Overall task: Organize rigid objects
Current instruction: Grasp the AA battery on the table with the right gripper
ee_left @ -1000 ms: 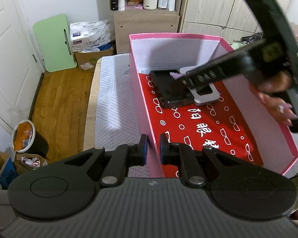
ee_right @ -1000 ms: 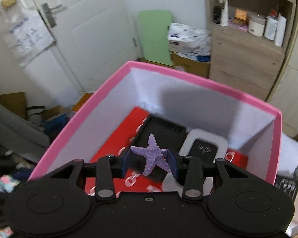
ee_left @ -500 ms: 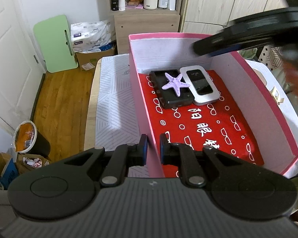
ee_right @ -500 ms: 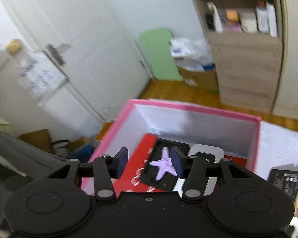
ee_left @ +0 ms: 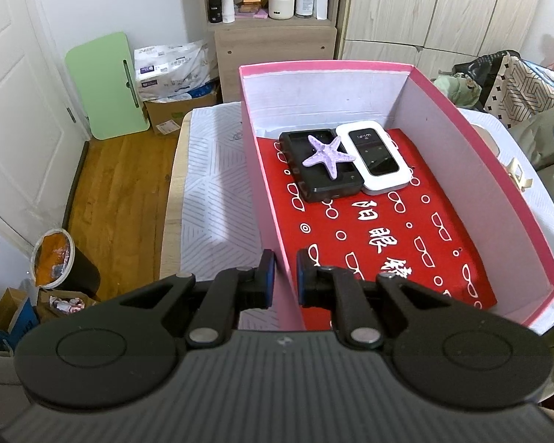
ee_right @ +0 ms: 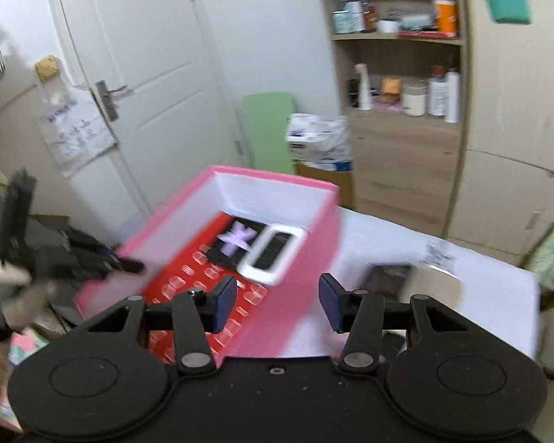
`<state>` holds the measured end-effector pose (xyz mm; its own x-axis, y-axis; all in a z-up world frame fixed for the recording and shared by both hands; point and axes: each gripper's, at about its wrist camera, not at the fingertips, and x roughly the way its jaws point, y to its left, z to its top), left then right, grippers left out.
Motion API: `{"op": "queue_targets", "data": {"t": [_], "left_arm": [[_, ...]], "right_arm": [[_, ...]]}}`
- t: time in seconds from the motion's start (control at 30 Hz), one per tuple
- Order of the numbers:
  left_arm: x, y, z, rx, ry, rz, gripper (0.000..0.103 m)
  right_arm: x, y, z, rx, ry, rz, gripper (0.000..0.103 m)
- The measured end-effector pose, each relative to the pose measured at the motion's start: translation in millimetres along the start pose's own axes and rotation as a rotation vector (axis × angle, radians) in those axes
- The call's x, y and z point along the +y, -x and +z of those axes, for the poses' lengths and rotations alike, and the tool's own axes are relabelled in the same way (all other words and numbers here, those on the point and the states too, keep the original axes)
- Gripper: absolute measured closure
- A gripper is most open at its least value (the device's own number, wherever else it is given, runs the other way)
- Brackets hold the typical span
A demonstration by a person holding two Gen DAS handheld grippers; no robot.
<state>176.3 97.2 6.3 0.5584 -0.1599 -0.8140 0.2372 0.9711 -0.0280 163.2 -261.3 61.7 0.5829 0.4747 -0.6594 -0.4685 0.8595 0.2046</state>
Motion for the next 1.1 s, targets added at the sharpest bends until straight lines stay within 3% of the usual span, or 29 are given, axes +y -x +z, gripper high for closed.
{"op": "queue_targets", "data": {"t": [0.33,0.6,0.83,1.1], "left_arm": [[2,1,-1,-0.003,0.022,-0.003,0.092],[3,1,-1,-0.003,0.023,-0.002,0.093],[4,1,-2,-0.003,0.029,-0.008,0.092],[5,1,-1,-0.002,0.028,-0.008,0.092]], "right_arm": [[-15,1,-80,-0.018,0.040,-0.119,0.048],[-7,-18,-122,-0.031,0.128,-0.138,0.045],[-17,-40,-133,-0.004,0.149,-0.201,0.044],[-32,-58,-134,0.010,0.072,-0.163,0.044]]}}
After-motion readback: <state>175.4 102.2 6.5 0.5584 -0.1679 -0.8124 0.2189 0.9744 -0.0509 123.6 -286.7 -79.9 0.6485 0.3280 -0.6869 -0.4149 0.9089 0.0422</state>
